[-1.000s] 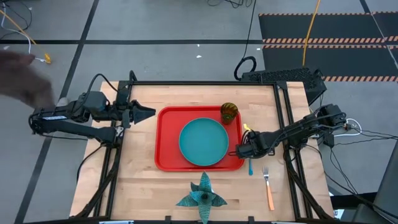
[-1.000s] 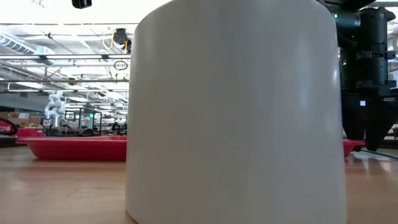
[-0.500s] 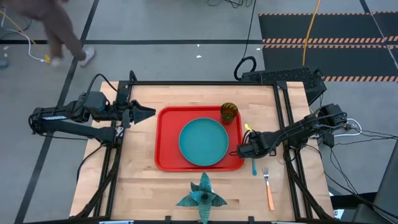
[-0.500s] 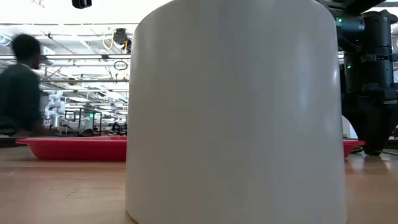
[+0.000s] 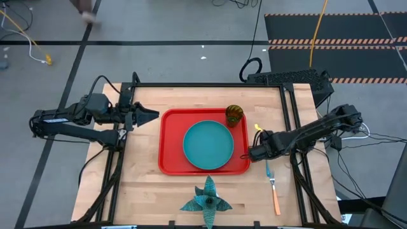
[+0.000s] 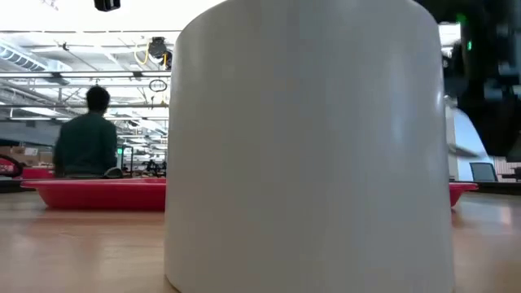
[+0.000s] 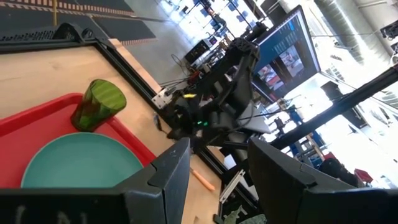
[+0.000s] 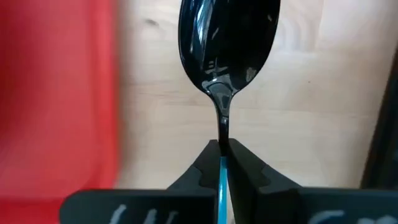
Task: Pick and place plate/cup/fork/spoon on tray
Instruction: Put the green spoon on the orange tray to the left of the green plate
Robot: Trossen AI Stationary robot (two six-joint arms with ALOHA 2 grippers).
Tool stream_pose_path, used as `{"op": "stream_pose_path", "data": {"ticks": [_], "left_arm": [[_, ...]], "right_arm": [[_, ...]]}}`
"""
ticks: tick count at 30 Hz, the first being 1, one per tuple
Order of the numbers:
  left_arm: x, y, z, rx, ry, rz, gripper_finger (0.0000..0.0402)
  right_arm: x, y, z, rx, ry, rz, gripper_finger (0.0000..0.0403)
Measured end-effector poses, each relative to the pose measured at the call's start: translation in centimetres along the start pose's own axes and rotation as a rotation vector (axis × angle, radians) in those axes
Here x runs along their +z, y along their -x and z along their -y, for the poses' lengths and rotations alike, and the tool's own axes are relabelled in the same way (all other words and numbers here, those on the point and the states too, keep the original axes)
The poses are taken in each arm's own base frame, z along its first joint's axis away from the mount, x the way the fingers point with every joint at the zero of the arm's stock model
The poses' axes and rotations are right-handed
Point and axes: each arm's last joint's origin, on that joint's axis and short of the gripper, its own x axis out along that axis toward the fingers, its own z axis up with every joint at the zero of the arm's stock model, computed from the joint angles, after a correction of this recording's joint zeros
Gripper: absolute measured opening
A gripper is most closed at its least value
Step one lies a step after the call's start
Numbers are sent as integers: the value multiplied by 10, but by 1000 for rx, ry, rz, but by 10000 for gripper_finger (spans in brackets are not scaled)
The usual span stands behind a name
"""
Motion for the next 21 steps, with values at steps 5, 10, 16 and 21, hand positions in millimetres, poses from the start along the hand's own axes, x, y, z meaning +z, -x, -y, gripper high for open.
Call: {"op": "stream_pose_path", "data": {"ticks": [5,10,16,21], "left_arm": [[0,0,0,1,-15,1,163],[0,-1,-1,19,-13,16,163],[-3,-12,-3,50,8,-7,163],[-7,-24,-5,70,18,-54,163]], "right_arm": [[4,45,-10,118,20,88,0],[13,89,-30,298,39,198,0],[33,131,-64,491,85,314,0],[54,152,-103,676,127,403,0]]}}
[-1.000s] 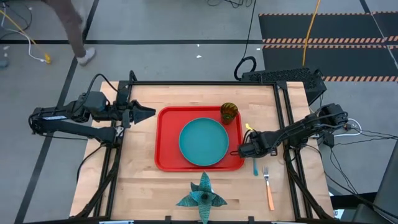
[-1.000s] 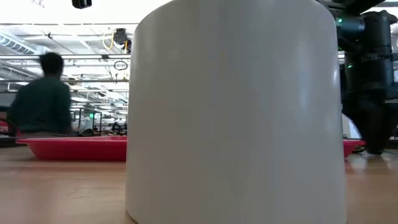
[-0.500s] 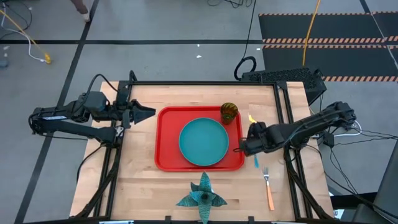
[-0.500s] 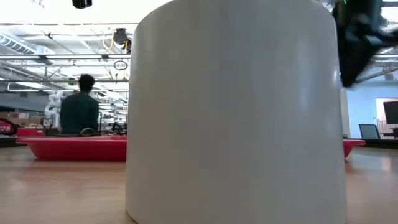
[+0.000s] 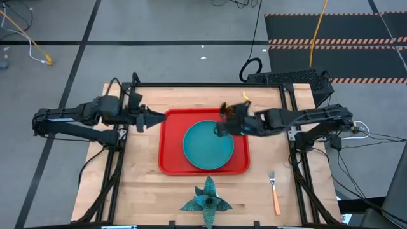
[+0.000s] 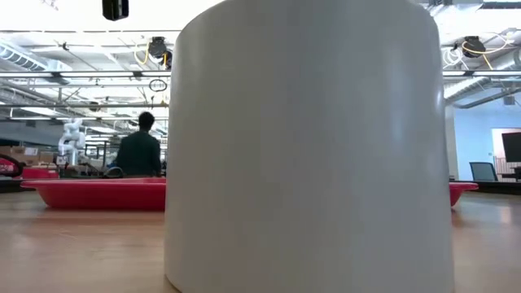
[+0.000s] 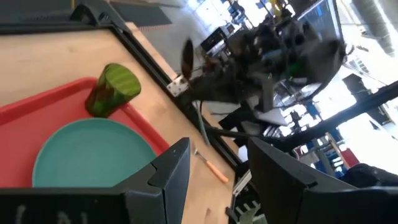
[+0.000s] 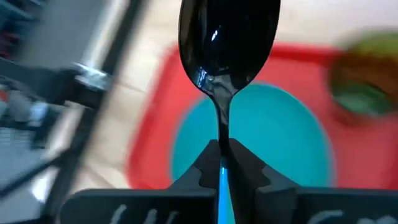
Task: Pick and place plate/cup/fork/spoon on tray
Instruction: Put the green spoon on the orange tray to the left of the green plate
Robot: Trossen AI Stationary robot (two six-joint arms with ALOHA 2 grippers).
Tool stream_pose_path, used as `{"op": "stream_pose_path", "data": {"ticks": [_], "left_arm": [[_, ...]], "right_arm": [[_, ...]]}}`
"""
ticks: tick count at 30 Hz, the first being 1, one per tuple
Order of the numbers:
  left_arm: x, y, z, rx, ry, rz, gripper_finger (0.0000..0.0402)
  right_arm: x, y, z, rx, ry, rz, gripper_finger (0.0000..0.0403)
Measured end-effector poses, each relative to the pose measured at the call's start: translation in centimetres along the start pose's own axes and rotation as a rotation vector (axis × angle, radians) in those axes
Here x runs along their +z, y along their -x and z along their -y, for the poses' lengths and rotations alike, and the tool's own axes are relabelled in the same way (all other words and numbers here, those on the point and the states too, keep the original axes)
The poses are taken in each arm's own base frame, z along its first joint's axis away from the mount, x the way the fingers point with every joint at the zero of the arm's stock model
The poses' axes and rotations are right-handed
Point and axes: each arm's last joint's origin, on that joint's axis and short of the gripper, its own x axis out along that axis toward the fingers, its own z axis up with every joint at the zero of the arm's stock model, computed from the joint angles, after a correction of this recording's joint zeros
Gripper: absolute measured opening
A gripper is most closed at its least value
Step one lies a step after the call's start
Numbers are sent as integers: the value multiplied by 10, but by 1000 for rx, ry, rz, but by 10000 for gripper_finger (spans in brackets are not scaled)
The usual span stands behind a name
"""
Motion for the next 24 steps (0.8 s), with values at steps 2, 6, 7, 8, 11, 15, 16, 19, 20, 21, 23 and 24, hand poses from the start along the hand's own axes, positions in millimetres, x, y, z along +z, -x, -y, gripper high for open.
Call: {"op": "stream_pose_path", "data": {"ticks": [2,6,7,8,11,15,16,19,20,21,23,24], "left_arm": [[0,-1,0,-1,8,-8,163],[1,3,1,-13,6,3,163],[2,6,1,-24,2,12,163],[3,10,2,-37,0,23,163],[6,24,4,-71,1,52,163],[7,39,3,-92,5,69,163],[6,42,2,-89,7,67,163],[4,49,-2,-66,21,46,163],[3,50,-3,-55,23,37,163],[2,52,-4,-47,29,29,163],[0,53,-7,-22,37,8,163],[-1,53,-7,-17,40,4,163]], "right_arm": [[7,-13,-11,44,11,15,0],[12,-48,-28,98,19,-58,0],[12,-55,-31,101,26,-80,0],[11,-63,-35,95,36,-99,0],[8,-80,-48,119,61,-164,0],[5,-98,-66,175,68,-213,0],[5,-102,-69,186,69,-218,0],[5,-113,-75,201,65,-240,0],[6,-117,-75,200,63,-248,0],[6,-121,-75,198,62,-252,0],[7,-129,-76,209,53,-263,0],[8,-133,-76,220,46,-268,0]]}}
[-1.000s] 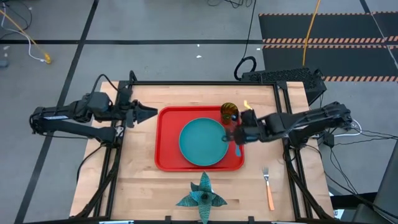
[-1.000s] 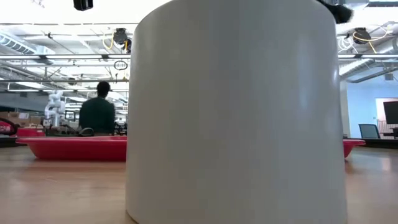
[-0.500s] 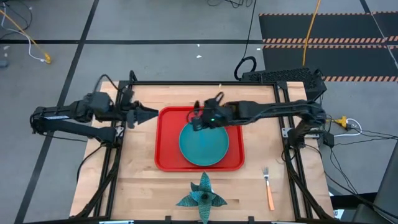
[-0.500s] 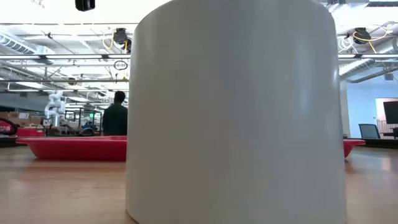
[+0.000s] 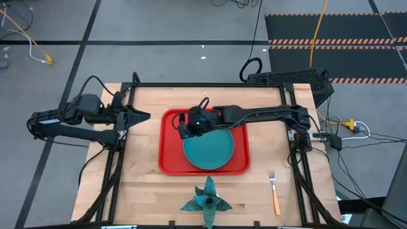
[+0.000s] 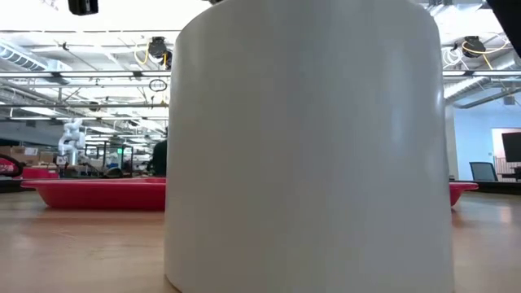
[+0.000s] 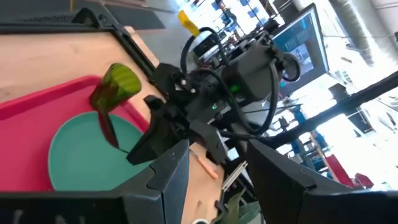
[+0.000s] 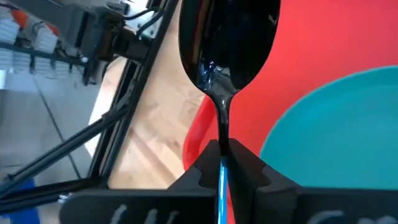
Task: Pick and place plate/cup/fork/spoon on tray
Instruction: Put the green spoon on the orange tray to the left of the green plate
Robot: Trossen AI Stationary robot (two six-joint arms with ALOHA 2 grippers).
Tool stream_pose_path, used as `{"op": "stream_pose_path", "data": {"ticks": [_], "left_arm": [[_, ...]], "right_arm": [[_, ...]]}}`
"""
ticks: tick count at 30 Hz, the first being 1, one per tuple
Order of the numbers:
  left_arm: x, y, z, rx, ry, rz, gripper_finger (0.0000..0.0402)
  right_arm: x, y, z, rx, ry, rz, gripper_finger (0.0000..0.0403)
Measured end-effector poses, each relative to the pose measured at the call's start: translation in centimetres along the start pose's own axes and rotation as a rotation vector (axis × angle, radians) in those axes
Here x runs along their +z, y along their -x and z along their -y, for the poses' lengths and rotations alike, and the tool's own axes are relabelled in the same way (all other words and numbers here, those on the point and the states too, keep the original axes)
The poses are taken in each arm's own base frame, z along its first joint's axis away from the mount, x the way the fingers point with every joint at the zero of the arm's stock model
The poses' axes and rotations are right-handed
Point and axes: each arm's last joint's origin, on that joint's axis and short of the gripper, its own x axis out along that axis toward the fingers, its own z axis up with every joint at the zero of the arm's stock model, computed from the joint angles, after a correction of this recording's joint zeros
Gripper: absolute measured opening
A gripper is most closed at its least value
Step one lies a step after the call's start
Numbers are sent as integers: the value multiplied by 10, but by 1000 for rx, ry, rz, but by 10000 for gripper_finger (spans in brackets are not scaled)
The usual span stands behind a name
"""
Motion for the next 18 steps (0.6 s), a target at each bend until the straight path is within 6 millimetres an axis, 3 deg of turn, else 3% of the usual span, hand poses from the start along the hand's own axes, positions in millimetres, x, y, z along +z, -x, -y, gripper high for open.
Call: {"op": "stream_pose_path", "data": {"ticks": [11,18], "left_arm": [[-2,2,1,-47,-8,-66,163],[-3,7,1,-75,-2,-80,163]], "right_arm": [[8,-25,-2,106,-112,41,0],[3,-45,2,94,-167,35,0]]}}
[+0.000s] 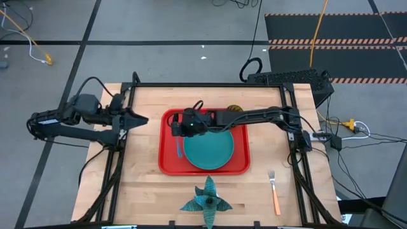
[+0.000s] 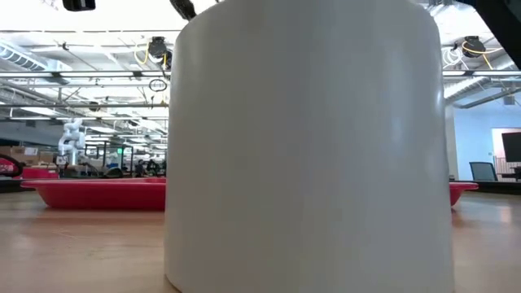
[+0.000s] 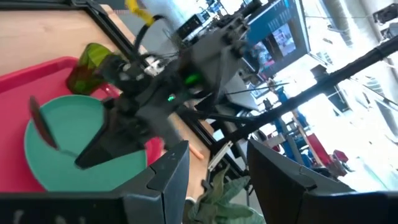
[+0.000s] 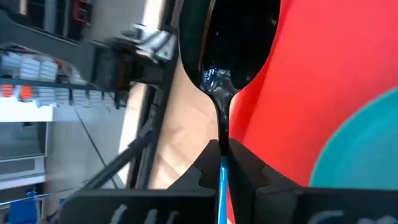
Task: Pick and place plate/cup/fork/spoon on tray
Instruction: Put the green spoon on the orange tray to the left of the green plate, then put the yellow fork on the orange tray between the green plate and the green spoon
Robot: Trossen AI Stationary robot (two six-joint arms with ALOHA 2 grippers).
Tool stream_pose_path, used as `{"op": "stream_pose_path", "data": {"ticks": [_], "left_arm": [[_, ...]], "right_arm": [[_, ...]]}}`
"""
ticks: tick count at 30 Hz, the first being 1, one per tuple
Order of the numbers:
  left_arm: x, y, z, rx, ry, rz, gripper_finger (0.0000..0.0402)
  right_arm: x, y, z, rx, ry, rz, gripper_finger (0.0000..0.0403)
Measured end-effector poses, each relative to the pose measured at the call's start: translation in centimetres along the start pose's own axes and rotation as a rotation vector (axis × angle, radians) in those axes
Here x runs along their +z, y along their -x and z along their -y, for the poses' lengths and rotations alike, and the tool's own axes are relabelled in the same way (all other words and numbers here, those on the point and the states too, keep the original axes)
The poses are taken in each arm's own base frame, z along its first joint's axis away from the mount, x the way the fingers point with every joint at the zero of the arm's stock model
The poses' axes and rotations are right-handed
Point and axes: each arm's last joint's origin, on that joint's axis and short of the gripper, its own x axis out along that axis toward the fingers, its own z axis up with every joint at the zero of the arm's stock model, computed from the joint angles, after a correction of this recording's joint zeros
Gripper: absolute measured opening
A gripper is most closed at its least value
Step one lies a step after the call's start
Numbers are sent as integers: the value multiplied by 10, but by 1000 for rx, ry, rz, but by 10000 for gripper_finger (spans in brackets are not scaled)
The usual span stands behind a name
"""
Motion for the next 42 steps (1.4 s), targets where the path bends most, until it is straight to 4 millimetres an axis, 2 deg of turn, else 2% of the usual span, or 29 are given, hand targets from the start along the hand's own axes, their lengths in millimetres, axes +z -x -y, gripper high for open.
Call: {"op": "stream_pose_path", "data": {"ticks": [9,18,30,35,42], "left_arm": [[-5,7,-3,1,10,-63,163],[-6,9,-3,-7,43,-73,163],[-6,9,-3,-10,75,-80,163],[-6,9,-3,-17,75,-87,163],[-6,9,-3,-21,75,-92,163]], "right_arm": [[-14,-47,20,4,-40,-46,0],[-21,-68,29,-7,-36,-81,0],[-24,-69,34,-56,-26,-67,8],[-24,-69,34,-58,-12,-68,43],[-24,-69,34,-56,-11,-68,116]]}}
